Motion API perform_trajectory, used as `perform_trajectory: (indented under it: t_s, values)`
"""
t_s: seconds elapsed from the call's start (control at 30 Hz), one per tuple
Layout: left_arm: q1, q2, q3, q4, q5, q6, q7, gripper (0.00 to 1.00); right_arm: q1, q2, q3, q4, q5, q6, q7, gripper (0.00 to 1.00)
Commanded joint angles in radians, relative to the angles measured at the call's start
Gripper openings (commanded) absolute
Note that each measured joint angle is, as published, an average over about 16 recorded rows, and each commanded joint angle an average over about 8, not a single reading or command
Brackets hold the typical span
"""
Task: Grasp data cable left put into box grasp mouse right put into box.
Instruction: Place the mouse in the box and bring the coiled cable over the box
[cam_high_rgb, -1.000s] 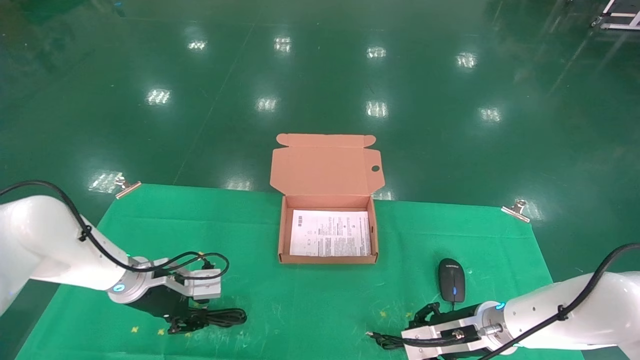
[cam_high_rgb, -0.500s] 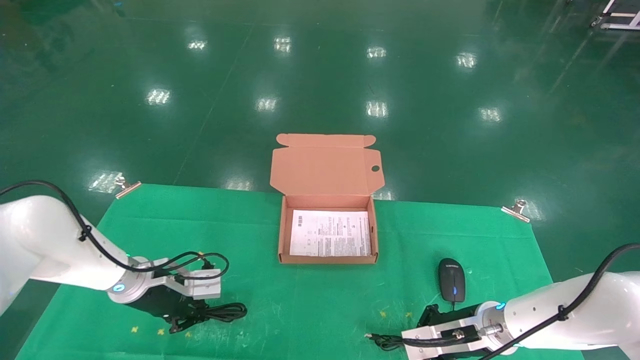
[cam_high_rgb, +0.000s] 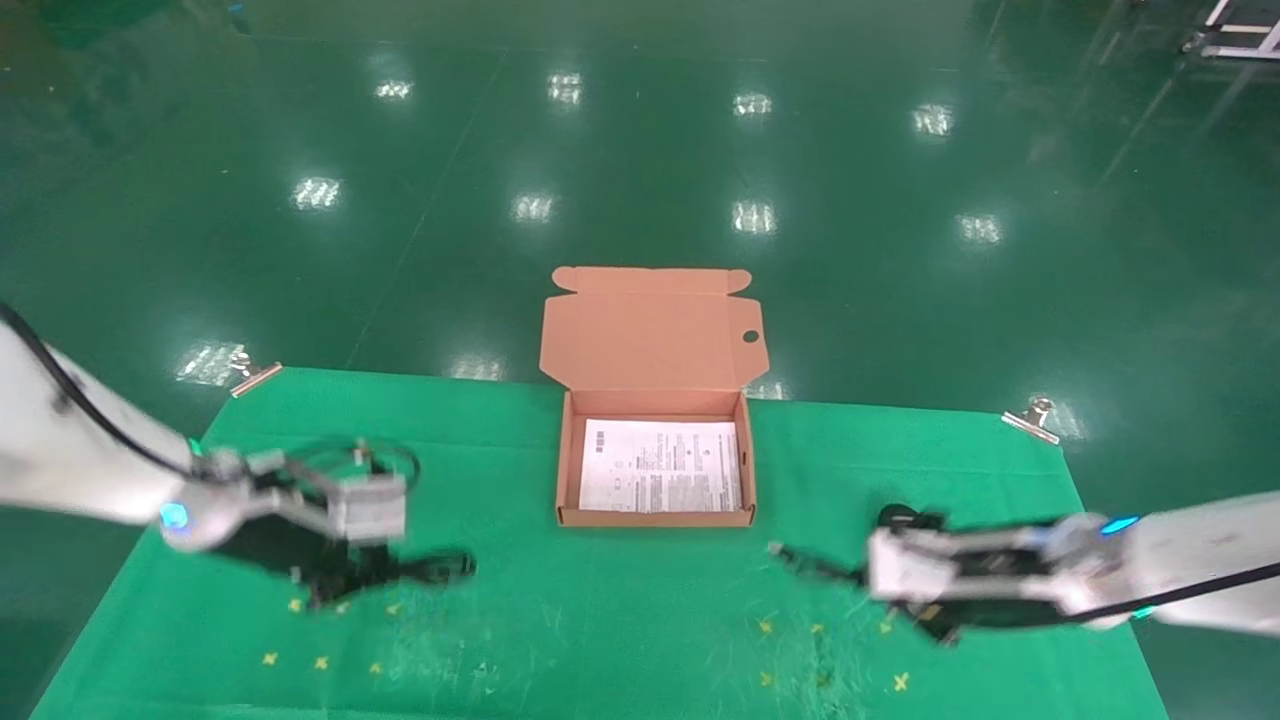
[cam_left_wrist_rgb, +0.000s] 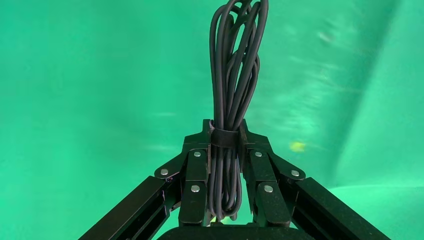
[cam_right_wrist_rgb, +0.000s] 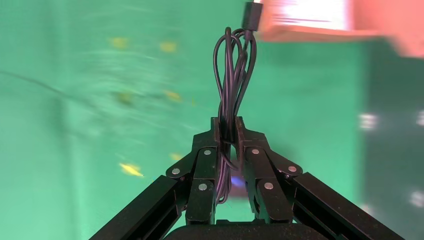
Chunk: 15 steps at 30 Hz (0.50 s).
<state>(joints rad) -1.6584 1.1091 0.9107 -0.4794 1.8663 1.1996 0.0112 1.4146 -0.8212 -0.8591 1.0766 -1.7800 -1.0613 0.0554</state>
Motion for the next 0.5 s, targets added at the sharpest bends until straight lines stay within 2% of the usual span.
perform_trajectory:
  t_s: [0.03, 0.23, 0.37, 0.5]
  values:
    - [-0.03, -0.029, -0.013, -0.043, -0.017, 0.026, 0.003, 0.0, 0.024, 0.045, 0.024, 0.049, 0.009, -0.002, 0.044, 0.0]
    - [-0.079, -0.065, -0.043, -0.219, -0.019, -0.016, -0.06, 0.0, 0.134, 0.042, 0.071, 0.126, -0.024, 0.037, 0.121, 0.0]
    - [-0.104, -0.065, -0.064, -0.302, -0.019, -0.061, -0.101, 0.0, 0.211, -0.023, 0.089, 0.11, -0.039, 0.071, 0.119, 0.0]
    - [-0.125, -0.05, -0.074, -0.35, -0.007, -0.102, -0.125, 0.0, 0.281, -0.119, 0.093, 0.039, -0.048, 0.106, 0.087, 0.0]
